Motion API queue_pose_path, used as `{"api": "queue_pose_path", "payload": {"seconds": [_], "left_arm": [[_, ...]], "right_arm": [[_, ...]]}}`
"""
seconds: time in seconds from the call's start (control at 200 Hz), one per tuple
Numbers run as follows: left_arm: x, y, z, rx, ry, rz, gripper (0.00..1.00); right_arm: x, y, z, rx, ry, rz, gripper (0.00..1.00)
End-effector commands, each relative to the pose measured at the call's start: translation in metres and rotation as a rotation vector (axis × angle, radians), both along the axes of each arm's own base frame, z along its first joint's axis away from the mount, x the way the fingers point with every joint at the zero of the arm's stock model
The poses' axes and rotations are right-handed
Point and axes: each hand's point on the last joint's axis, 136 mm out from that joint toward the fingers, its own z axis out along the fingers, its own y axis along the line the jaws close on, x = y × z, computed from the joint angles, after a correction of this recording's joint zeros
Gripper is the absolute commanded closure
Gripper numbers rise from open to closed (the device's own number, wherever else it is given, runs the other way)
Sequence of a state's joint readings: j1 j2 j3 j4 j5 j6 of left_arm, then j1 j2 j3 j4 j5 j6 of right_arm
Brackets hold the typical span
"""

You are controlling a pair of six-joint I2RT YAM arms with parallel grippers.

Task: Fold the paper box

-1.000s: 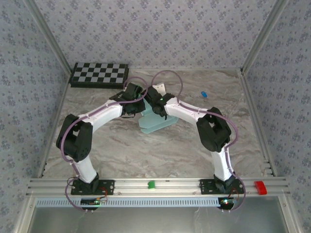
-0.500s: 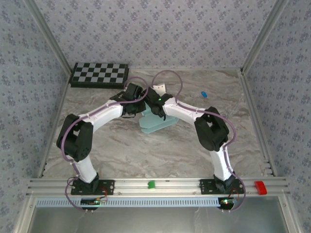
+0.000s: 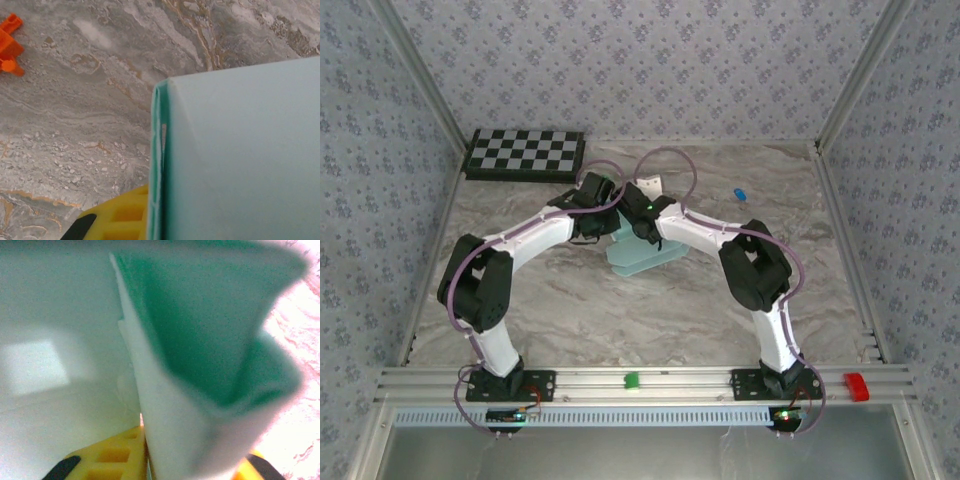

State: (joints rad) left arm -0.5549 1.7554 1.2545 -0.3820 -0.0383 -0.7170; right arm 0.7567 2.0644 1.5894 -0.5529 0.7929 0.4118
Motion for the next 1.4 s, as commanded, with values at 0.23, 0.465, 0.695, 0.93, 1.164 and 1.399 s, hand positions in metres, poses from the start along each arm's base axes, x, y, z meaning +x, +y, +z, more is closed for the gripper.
{"api": "queue_pose_path", "payload": {"seconds": [0.23,0.465,0.695,0.93,1.164,1.399], "left_arm": [[0.003,0.002,0.011,-0.011,-0.001,0.040,1.00],[0.004,0.002,0.008,-0.011,0.006,0.045,1.00],[0.004,0.002,0.007,-0.013,0.008,0.049,1.00],[0.003,0.008,0.009,0.004,0.006,0.087,1.00],[0.002,0.021,0.020,0.016,-0.055,0.188,1.00],[0.002,0.045,0.033,-0.059,-0.092,0.454,1.00]], "right_arm": [[-0.001,-0.002,0.017,0.083,0.004,0.077,0.54],[-0.004,0.014,0.025,0.144,0.019,0.169,0.43],[-0.010,0.034,0.026,0.213,0.064,0.279,0.39],[-0.016,0.025,0.056,0.289,0.032,0.284,0.38],[-0.027,0.002,0.102,0.431,0.025,0.263,0.37],[-0.055,-0.023,0.123,0.613,0.053,0.240,0.37]]}}
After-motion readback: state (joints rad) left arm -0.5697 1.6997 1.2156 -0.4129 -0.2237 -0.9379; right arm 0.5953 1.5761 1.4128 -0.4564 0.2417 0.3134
